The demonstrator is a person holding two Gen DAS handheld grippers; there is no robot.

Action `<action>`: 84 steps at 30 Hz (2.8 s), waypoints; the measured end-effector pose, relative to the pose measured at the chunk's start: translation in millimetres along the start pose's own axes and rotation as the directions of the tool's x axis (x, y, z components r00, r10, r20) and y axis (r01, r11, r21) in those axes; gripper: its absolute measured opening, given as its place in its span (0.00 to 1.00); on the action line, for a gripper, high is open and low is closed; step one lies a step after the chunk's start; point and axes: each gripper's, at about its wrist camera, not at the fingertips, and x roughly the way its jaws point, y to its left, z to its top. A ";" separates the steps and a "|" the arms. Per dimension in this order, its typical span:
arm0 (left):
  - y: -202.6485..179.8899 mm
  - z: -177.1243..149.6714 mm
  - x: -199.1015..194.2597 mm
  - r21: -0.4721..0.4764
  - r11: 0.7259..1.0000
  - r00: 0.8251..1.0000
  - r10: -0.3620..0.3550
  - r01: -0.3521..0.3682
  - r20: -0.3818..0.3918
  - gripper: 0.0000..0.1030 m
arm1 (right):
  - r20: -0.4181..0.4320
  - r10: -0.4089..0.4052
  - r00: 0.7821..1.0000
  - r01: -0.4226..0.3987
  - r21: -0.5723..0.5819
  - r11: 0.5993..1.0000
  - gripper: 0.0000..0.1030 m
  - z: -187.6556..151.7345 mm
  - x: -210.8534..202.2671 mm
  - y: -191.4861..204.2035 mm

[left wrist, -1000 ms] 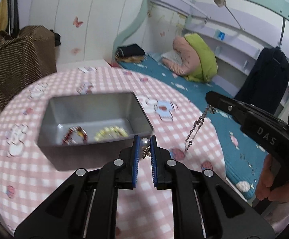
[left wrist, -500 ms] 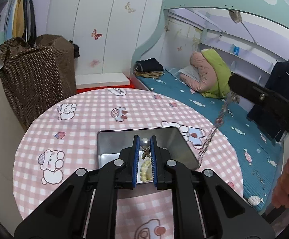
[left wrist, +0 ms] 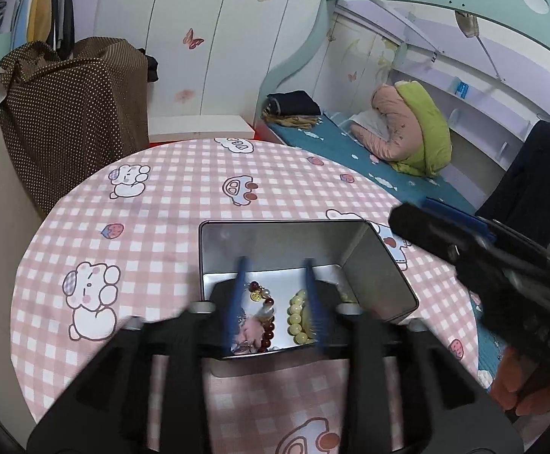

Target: Organize jewelry

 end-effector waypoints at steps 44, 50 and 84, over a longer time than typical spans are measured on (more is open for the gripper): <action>-75.1 11.4 -178.7 0.035 0.946 0.860 0.277 -0.322 0.429 0.88 | 0.343 -0.151 0.927 0.155 0.018 0.988 0.93 13.2 -144.4 13.4; -86.5 7.7 -192.0 0.035 0.943 0.847 0.281 -0.331 0.452 0.88 | 0.377 -0.158 0.913 0.163 0.020 0.986 0.93 10.8 -155.1 14.7; -90.1 3.9 -203.1 0.037 0.937 0.837 0.291 -0.346 0.463 0.88 | 0.389 -0.164 0.907 0.168 0.024 0.985 0.93 4.4 -166.7 17.4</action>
